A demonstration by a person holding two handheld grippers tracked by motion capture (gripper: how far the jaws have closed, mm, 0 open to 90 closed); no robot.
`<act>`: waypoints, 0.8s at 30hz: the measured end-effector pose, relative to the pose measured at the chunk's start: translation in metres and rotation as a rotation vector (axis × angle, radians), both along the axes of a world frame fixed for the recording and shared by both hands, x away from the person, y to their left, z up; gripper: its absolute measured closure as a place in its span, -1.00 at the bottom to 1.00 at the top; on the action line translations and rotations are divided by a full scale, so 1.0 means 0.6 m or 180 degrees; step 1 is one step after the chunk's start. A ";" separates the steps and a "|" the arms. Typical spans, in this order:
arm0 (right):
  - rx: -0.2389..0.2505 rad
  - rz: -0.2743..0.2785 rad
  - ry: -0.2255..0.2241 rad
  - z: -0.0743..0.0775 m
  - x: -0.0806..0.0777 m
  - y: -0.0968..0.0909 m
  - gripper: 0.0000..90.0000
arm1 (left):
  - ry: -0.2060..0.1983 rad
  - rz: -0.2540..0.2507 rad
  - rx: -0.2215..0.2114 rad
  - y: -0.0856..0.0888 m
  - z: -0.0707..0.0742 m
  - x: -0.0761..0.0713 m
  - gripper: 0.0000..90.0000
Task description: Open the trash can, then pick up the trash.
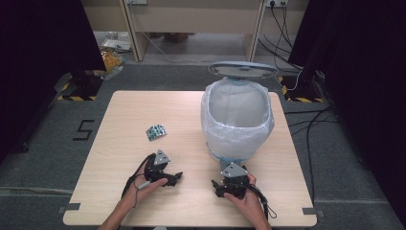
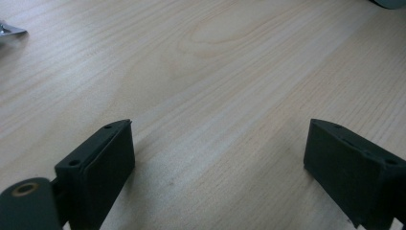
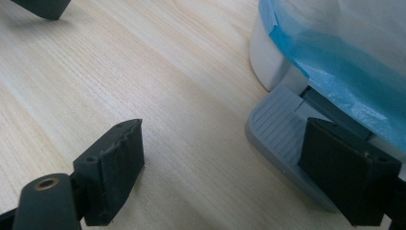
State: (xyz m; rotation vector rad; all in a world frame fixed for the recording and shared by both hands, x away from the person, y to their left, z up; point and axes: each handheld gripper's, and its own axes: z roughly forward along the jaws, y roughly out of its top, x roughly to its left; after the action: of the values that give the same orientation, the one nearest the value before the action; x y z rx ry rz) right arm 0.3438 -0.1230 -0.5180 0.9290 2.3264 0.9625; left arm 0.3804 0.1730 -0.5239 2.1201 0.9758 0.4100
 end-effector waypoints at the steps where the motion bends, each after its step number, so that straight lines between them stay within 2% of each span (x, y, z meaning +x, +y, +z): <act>1: 0.0004 0.0012 -0.0009 0.000 0.000 0.000 -0.66 | 0.0001 -0.0002 0.0010 0.000 0.000 0.000 -0.79; 12: 0.0005 0.0023 -0.0010 0.000 0.001 -0.001 -0.66 | 0.0004 -0.0006 0.0016 0.000 0.000 0.001 -0.80; 15: -0.0002 0.0027 0.0003 0.000 0.001 -0.001 -0.66 | 0.0023 -0.0001 -0.0045 0.002 0.001 0.001 -0.79; 18: 0.0004 0.0035 0.0002 0.000 0.001 -0.001 -0.66 | -0.0002 0.0018 -0.0076 0.008 0.001 0.002 -0.67; 21: 0.0005 0.0034 0.0001 0.000 0.001 -0.001 -0.66 | -0.0013 0.0080 -0.0083 0.018 0.002 0.008 -0.67; 24: 0.0004 0.0038 0.0004 0.000 0.001 -0.001 -0.66 | -0.0060 0.0227 -0.0124 0.042 0.010 0.019 -0.67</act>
State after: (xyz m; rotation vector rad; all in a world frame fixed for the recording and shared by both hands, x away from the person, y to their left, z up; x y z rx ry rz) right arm 0.3444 -0.1239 -0.5180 0.9173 2.3353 0.9684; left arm 0.3919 0.1981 -0.5182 2.0476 1.0426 0.4419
